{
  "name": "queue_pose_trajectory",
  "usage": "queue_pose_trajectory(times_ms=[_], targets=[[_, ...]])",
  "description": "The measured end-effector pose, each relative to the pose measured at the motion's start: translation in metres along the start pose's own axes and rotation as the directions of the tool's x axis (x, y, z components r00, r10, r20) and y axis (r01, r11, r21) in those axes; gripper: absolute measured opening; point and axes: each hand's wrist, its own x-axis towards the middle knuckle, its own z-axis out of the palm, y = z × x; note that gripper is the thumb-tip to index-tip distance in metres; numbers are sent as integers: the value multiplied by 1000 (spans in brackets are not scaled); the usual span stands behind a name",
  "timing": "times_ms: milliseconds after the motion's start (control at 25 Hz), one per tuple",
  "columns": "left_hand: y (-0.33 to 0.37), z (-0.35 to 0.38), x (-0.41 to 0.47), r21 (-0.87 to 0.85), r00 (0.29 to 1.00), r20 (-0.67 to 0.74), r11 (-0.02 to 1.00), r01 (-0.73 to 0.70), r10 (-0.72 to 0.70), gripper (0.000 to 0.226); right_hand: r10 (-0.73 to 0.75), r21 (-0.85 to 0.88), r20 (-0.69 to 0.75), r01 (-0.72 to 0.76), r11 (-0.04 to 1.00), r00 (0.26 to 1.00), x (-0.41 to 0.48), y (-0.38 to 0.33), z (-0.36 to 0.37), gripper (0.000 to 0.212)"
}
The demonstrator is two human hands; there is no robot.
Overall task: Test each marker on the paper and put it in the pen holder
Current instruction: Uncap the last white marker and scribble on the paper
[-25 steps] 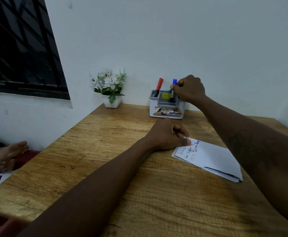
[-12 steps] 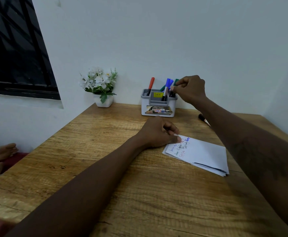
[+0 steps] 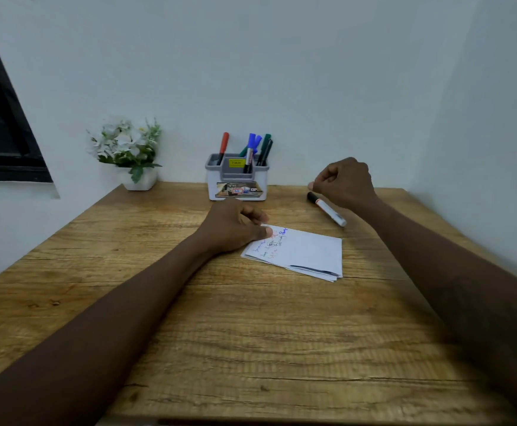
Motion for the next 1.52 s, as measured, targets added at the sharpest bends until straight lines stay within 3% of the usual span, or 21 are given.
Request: queue_pose_trajectory(times_ms=[360, 520, 600, 760, 880, 1000, 1120, 1240, 1320, 1440, 1520], targets=[[5, 1, -1, 45, 998, -58, 999, 5, -2, 27, 129, -220, 76, -110, 969, 989, -16, 22, -7, 33], [8, 0, -5, 19, 993, -116, 999, -30, 32, 19, 192, -268, 101, -160, 950, 976, -15, 21, -6, 24], [11, 0, -6, 26, 985, -160, 998, -58, 62, 17, 155, -249, 68, -134, 959, 986, -17, 15, -5, 20], [13, -1, -7, 61, 944, -282, 985, -160, 171, 27, -55, 38, 129, 50, 998, 990, -25, -4, 2, 14], [15, -3, -6, 169, 918, -239, 944, -282, 317, 30, -185, 285, 248, 111, 952, 951, -35, -27, 10, 20], [15, -4, -8, 246, 921, -176, 921, -302, 349, 16, -214, 592, 265, 16, 805, 940, -47, -50, 14, 16], [17, -6, -8, 183, 919, -220, 939, -292, 328, 17, -106, 772, 294, -171, 612, 950, -58, -67, 13, 21], [23, -4, -11, 209, 858, -212, 879, -429, 469, 22, -41, 580, 393, -214, 786, 918, -68, -76, 16, 52], [27, -4, -13, 230, 837, -158, 844, -484, 523, 29, -28, 481, 500, -250, 841, 866, -71, -82, 19, 65], [32, -8, -16, 150, 894, -59, 889, -432, 444, 40, -44, 467, 616, -320, 824, 786, -68, -88, 15, 64], [35, -11, -17, -81, 955, 48, 954, -288, 293, 44, -46, 436, 649, -321, 841, 759, -65, -88, 9, 55]])
